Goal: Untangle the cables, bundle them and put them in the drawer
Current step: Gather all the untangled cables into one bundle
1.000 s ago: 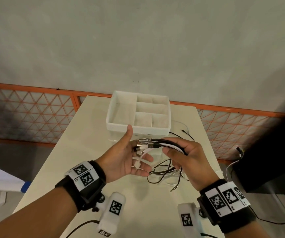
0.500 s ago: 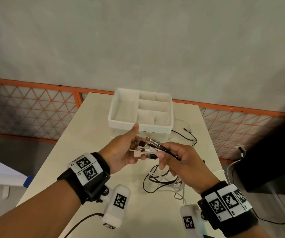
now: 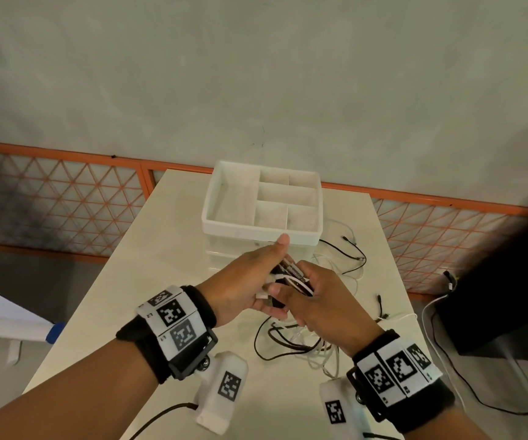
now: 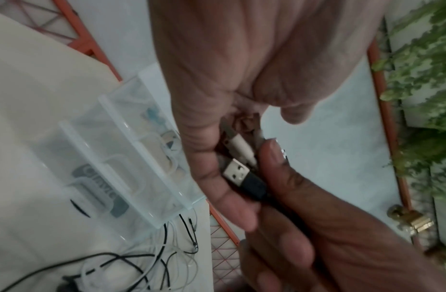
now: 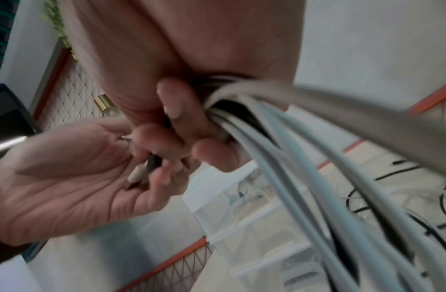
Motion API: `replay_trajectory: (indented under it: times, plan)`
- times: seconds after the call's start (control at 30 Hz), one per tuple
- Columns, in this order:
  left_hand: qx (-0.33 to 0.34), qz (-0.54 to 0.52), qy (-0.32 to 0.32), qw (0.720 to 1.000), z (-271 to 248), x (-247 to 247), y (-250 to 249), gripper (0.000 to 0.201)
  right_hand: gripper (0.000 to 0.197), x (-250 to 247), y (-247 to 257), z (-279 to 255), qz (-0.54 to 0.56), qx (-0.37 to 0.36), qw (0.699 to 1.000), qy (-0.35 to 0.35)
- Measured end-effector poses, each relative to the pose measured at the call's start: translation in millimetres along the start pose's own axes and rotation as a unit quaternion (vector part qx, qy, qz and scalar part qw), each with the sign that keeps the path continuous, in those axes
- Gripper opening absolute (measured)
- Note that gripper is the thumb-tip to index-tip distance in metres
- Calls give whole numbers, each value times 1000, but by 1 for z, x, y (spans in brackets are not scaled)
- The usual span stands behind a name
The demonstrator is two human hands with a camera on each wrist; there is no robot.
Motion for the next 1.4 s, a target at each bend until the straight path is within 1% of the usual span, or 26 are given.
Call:
replay_trajectory:
  times: [0.07, 0.1, 0.17, 0.2, 0.27, 0.33, 0.37, 0.4, 0.47, 0.53, 0.6, 0.67, 0.7, 0.77, 0.83, 0.93, 1.0, 1.07, 1.13, 1.2, 1.27, 1.33, 1.4]
  plan:
    - [4, 49, 26, 998, 0, 4, 3, 56, 18, 3, 1, 1, -45, -15, 999, -9]
    - [7, 80, 22, 997, 0, 3, 5, 54, 15, 5, 0, 2, -60, -15, 998, -12]
    - [26, 130, -19, 991, 3, -3, 8, 46, 12, 8, -2, 2, -57, -10, 998, -17]
    - [37, 136, -49, 989, 4, -7, 8, 40, 15, 9, -2, 1, -43, -7, 999, -19]
    - [52, 113, -120, 985, 3, -18, 8, 29, 24, 6, -6, 2, 5, 14, 999, -29]
    - [52, 79, -174, 980, 1, -27, 9, 23, 19, 1, -9, 2, 64, 41, 996, -39]
    - [46, 67, -186, 979, 0, -29, 10, 23, 16, 0, -11, 3, 73, 45, 995, -40]
    - [40, 59, -192, 979, 0, -29, 11, 24, 18, 1, -11, 3, 67, 45, 996, -40]
    - [33, 42, -201, 978, 0, -27, 13, 30, 23, 5, -11, 3, 44, 36, 997, -47]
    - [21, 8, -207, 978, 0, -25, 14, 37, 24, 8, -12, 3, 52, 27, 996, -62]
    - [-9, -46, -224, 973, -1, -26, 17, 41, 22, 10, -12, 2, 76, 12, 994, -72]
    - [-43, -118, -243, 962, -3, -28, 22, 41, 18, 10, -11, 2, 94, -1, 992, -84]
    - [-57, -147, -244, 957, -5, -27, 24, 39, 15, 10, -11, 2, 99, -4, 991, -89]
    - [-75, -176, -222, 956, -6, -24, 25, 42, 14, 9, -9, 0, 95, -10, 990, -102]
    - [-77, -173, -185, 964, -6, -20, 25, 52, 14, 8, -8, -3, 68, -26, 990, -122]
    - [-61, -135, -134, 980, -3, -15, 21, 67, 15, 9, -6, -6, 14, -67, 985, -157]
    - [-44, -98, -117, 987, -2, -13, 18, 66, 14, 12, -4, -6, -39, -90, 980, -173]
    - [-32, -65, -124, 990, -1, -14, 17, 57, 12, 16, -2, -6, -83, -101, 975, -179]
    - [-20, -36, -141, 989, 0, -16, 19, 44, 9, 19, -1, -4, -95, -100, 975, -173]
    - [-7, -20, -166, 986, 1, -20, 21, 29, 12, 20, -2, -2, -75, -82, 982, -153]
    - [12, -22, -202, 979, 2, -28, 19, 15, 18, 22, -7, 0, -27, -40, 995, -87]
    - [24, -53, -238, 970, 0, -38, 14, 12, 19, 21, -17, 2, 3, 8, 1000, -20]
    - [9, -111, -249, 962, -3, -52, 15, 18, 15, 12, -30, 4, 4, 30, 1000, -9]
Point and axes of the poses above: each hand's wrist, its own z-axis towards the middle knuckle, its own x-axis out of the palm, y = z × x, the point moved 7 cm from there along z, towards the middle knuckle, and after that the axes turned 12 degrees about x, right-handed, at the moved point
